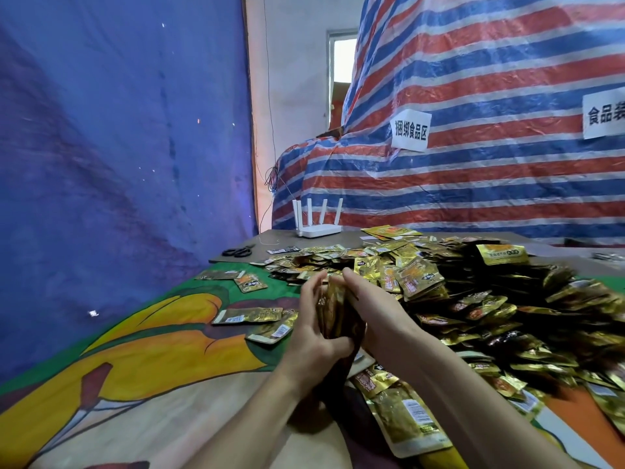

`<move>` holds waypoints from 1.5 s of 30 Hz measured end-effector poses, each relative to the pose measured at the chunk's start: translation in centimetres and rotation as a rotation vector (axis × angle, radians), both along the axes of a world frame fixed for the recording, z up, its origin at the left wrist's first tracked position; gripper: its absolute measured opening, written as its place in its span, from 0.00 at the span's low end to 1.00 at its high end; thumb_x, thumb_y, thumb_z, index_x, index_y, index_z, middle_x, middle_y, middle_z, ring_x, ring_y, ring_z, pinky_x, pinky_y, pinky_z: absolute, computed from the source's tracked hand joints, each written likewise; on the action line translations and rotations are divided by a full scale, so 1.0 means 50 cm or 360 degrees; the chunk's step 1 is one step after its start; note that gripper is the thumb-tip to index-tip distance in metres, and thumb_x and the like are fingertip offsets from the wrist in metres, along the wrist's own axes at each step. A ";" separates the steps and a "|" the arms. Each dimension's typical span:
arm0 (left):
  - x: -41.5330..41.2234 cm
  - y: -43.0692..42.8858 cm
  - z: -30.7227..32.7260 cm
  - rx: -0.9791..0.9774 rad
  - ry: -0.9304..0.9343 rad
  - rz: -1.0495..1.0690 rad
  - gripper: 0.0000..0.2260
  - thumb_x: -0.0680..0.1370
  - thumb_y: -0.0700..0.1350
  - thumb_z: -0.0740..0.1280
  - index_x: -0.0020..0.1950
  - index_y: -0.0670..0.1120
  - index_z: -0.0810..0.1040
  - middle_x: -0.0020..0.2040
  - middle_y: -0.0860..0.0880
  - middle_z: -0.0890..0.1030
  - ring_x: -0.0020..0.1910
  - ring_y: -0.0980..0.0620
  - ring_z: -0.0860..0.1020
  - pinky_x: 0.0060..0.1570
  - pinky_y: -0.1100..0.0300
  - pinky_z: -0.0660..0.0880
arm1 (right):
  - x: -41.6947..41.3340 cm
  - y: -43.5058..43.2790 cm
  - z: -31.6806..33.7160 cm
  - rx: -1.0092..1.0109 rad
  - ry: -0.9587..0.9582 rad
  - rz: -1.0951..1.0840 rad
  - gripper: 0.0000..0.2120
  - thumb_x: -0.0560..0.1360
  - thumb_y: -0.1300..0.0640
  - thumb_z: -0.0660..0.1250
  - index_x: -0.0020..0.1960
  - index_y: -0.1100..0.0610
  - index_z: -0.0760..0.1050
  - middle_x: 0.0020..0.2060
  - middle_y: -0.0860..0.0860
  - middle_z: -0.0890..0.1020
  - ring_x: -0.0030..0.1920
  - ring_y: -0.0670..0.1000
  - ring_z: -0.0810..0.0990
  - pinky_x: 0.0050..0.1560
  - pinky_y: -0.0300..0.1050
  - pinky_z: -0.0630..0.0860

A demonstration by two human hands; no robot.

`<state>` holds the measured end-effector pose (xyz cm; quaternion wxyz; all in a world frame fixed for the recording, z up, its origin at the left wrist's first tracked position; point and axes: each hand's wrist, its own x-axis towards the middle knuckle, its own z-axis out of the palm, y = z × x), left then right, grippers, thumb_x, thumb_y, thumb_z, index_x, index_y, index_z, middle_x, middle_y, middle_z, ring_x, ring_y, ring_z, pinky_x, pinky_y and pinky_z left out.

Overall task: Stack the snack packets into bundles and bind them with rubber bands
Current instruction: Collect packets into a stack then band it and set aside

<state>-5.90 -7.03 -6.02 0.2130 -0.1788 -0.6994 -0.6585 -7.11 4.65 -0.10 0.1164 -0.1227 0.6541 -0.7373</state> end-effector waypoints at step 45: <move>-0.009 0.003 0.004 0.0017 0.0074 0.0157 0.31 0.64 0.37 0.68 0.63 0.60 0.73 0.40 0.43 0.70 0.34 0.49 0.70 0.37 0.52 0.70 | 0.053 0.121 -0.007 0.1794 0.0403 -0.0223 0.17 0.62 0.59 0.79 0.47 0.66 0.81 0.40 0.59 0.84 0.41 0.58 0.85 0.40 0.59 0.82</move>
